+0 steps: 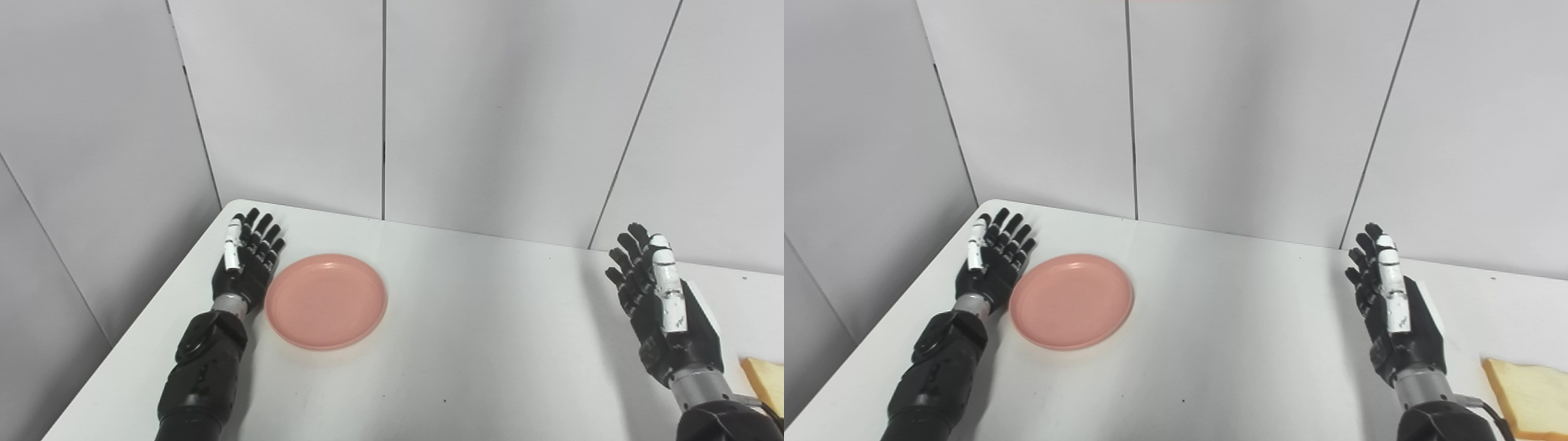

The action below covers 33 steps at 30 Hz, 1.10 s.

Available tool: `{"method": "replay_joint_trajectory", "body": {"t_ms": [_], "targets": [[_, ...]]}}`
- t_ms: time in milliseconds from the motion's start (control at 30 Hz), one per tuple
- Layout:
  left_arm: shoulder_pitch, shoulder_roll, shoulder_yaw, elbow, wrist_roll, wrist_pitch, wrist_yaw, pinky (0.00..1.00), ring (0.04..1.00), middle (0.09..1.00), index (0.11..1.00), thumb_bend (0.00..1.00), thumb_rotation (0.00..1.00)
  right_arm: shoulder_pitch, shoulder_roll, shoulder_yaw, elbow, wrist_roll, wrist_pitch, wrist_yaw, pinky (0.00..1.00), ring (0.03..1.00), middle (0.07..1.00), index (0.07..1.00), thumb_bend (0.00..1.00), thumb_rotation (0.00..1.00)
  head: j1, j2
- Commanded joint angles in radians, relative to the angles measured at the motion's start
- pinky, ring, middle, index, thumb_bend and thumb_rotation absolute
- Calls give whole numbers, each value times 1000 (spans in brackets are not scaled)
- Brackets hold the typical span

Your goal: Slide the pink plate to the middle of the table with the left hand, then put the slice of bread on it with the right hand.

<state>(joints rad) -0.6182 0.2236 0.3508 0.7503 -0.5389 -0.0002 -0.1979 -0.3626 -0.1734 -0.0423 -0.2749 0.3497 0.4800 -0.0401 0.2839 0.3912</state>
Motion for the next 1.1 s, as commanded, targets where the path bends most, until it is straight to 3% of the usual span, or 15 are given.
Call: {"method": "replay_joint_trajectory", "body": {"t_ms": [0, 367, 700, 1067], "targets": [[-26, -5, -14, 29, 25, 7, 0, 980, 962, 955, 947, 321, 1000, -25, 4, -14, -10, -3, -33, 22, 1000, 1000, 1000, 1000, 182, 1000, -6, -2], [-16, -38, -103, 40, 86, 4, -66, 970, 954, 948, 929, 386, 1000, -19, 30, -26, 35, -37, -77, 55, 1000, 1000, 1000, 1000, 205, 1000, -68, -9], [28, -84, -184, -103, 126, 94, -71, 978, 956, 951, 938, 359, 1000, -25, 65, -40, 53, -46, -63, 54, 1000, 1000, 1000, 1000, 248, 1000, -147, 1], [87, -146, -284, -334, 172, 216, -65, 996, 975, 966, 948, 321, 1000, -23, 88, -29, 35, -69, -42, 41, 1000, 1000, 1000, 1000, 277, 1000, -230, 33]]}}
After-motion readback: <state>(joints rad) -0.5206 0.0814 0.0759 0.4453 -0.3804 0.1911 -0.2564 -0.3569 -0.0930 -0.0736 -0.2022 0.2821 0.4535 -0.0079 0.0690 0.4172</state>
